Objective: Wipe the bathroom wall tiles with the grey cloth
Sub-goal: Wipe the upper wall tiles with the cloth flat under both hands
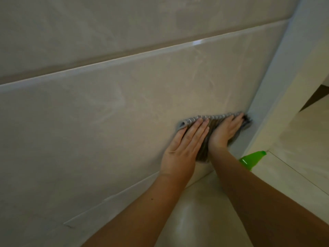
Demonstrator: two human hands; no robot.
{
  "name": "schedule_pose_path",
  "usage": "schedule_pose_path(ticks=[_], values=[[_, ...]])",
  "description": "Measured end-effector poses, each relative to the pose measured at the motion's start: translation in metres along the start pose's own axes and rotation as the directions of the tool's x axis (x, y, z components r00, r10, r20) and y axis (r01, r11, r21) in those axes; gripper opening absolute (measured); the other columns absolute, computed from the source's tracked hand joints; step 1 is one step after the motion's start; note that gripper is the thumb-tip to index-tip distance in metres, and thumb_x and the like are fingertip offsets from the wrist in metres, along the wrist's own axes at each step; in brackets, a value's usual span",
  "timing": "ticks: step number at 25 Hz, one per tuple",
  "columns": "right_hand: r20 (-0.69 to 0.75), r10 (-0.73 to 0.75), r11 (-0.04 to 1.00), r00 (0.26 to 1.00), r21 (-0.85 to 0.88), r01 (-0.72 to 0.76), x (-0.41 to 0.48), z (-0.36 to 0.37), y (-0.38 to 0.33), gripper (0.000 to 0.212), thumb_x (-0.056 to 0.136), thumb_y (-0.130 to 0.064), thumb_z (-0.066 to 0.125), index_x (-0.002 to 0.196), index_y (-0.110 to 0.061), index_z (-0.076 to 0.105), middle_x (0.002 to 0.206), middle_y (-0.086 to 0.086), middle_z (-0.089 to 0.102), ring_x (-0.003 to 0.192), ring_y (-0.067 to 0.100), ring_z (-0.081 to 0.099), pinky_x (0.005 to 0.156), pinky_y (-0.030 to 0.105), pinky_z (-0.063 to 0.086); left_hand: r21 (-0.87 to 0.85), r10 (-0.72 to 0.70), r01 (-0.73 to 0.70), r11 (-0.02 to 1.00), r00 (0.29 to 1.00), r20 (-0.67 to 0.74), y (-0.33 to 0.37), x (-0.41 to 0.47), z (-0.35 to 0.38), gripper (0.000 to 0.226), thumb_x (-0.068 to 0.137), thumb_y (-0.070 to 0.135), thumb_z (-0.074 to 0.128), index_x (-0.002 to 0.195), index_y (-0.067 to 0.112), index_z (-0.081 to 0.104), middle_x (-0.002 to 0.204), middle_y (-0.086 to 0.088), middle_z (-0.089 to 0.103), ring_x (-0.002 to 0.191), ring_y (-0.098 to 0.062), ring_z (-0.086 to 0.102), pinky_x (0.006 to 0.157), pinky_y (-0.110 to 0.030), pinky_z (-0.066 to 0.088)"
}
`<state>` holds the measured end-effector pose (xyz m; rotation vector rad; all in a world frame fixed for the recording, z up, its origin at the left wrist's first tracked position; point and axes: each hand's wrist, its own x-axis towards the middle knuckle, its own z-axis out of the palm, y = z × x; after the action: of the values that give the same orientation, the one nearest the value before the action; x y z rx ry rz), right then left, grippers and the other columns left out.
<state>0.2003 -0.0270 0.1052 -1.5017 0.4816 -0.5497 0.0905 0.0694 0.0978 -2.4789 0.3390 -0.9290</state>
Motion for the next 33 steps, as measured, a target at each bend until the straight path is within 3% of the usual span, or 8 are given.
schedule_pose_path(ticks=[3, 7, 11, 13, 18, 27, 30, 33], values=[[0.026, 0.163, 0.987, 0.986, -0.002, -0.163, -0.017, 0.004, 0.008, 0.05, 0.107, -0.021, 0.025, 0.153, -0.008, 0.012, 0.162, 0.012, 0.005, 0.149, 0.023, 0.003, 0.117, 0.029, -0.001, -0.003, 0.037, -0.037, 0.999, 0.999, 0.021, -0.005, -0.016, 0.003, 0.067, 0.092, 0.018, 0.019, 0.158, 0.013, 0.016, 0.166, 0.0, 0.006, 0.152, -0.015, 0.009, 0.122, -0.042, -0.015], [0.214, 0.051, 0.981, 0.976, -0.193, -0.009, -0.066, 0.005, 0.022, 0.063, 0.1, -0.001, 0.037, 0.149, 0.008, -0.001, 0.158, 0.024, -0.012, 0.147, 0.034, -0.011, 0.117, 0.036, -0.01, -0.005, 0.068, -0.068, 0.998, 0.997, 0.028, -0.037, -0.054, -0.004, 0.065, 0.093, 0.019, 0.019, 0.157, 0.012, 0.015, 0.165, 0.0, 0.006, 0.152, -0.015, 0.008, 0.123, -0.039, -0.01], [0.01, 0.158, 0.984, 0.987, -0.088, -0.157, -0.13, 0.024, 0.005, 0.051, 0.106, -0.02, 0.026, 0.153, -0.005, 0.012, 0.161, 0.016, 0.007, 0.148, 0.028, 0.008, 0.117, 0.031, 0.004, 0.067, 0.077, -0.079, 0.995, 0.996, 0.035, -0.081, -0.111, -0.023, 0.064, 0.092, 0.018, 0.023, 0.156, 0.013, 0.022, 0.164, 0.003, 0.011, 0.15, -0.018, 0.009, 0.123, -0.041, -0.01], [-0.015, 0.203, 0.978, 0.979, -0.047, -0.203, -0.168, 0.031, -0.008, 0.051, 0.107, -0.025, 0.026, 0.153, -0.009, 0.014, 0.16, 0.016, 0.013, 0.148, 0.028, 0.014, 0.117, 0.031, 0.008, 0.105, 0.062, -0.068, 0.992, 0.996, 0.06, -0.103, -0.14, -0.031, 0.065, 0.093, 0.016, 0.022, 0.157, 0.014, 0.019, 0.165, 0.002, 0.009, 0.151, -0.021, 0.005, 0.123, -0.042, -0.009], [0.014, 0.223, 0.974, 0.975, -0.051, -0.222, -0.249, 0.043, -0.021, 0.052, 0.106, -0.024, 0.028, 0.153, -0.008, 0.012, 0.159, 0.018, 0.011, 0.147, 0.029, 0.013, 0.114, 0.027, 0.009, 0.173, 0.015, -0.027, 0.985, 0.997, 0.073, -0.15, -0.205, -0.052, 0.069, 0.092, 0.012, 0.025, 0.158, 0.015, 0.009, 0.165, -0.003, -0.001, 0.151, -0.021, -0.003, 0.123, -0.043, -0.009], [0.115, 0.234, 0.967, 0.965, -0.133, -0.219, -0.345, 0.05, -0.034, 0.056, 0.105, -0.027, 0.029, 0.154, -0.011, 0.006, 0.161, 0.015, 0.005, 0.148, 0.029, 0.008, 0.115, 0.03, 0.006, 0.135, -0.073, 0.061, 0.989, 0.994, 0.084, -0.198, -0.278, -0.076, 0.068, 0.089, 0.009, 0.028, 0.156, 0.015, 0.018, 0.164, -0.005, 0.004, 0.151, -0.022, 0.005, 0.124, -0.043, -0.006], [0.186, 0.447, 0.888, 0.875, -0.205, -0.411, -0.367, 0.045, -0.05, 0.056, 0.104, -0.036, 0.029, 0.155, -0.018, 0.013, 0.159, 0.013, 0.013, 0.142, 0.033, 0.024, 0.115, 0.038, 0.018, 0.125, -0.084, 0.066, 0.99, 0.985, 0.147, -0.212, -0.298, -0.092, 0.066, 0.091, 0.009, 0.028, 0.156, 0.012, 0.018, 0.165, -0.007, 0.003, 0.152, -0.024, 0.003, 0.124, -0.044, -0.005], [0.369, 0.633, 0.769, 0.681, -0.192, -0.61, -0.381, 0.038, -0.056, 0.045, 0.098, -0.032, 0.042, 0.14, -0.014, 0.044, 0.142, 0.017, 0.045, 0.118, 0.037, 0.053, 0.102, 0.047, 0.045, 0.093, -0.07, 0.048, 0.994, 0.967, 0.246, -0.218, -0.301, -0.108, 0.066, 0.093, 0.02, 0.04, 0.155, 0.007, 0.021, 0.166, -0.011, 0.007, 0.153, -0.028, 0.005, 0.124, -0.048, -0.003]])
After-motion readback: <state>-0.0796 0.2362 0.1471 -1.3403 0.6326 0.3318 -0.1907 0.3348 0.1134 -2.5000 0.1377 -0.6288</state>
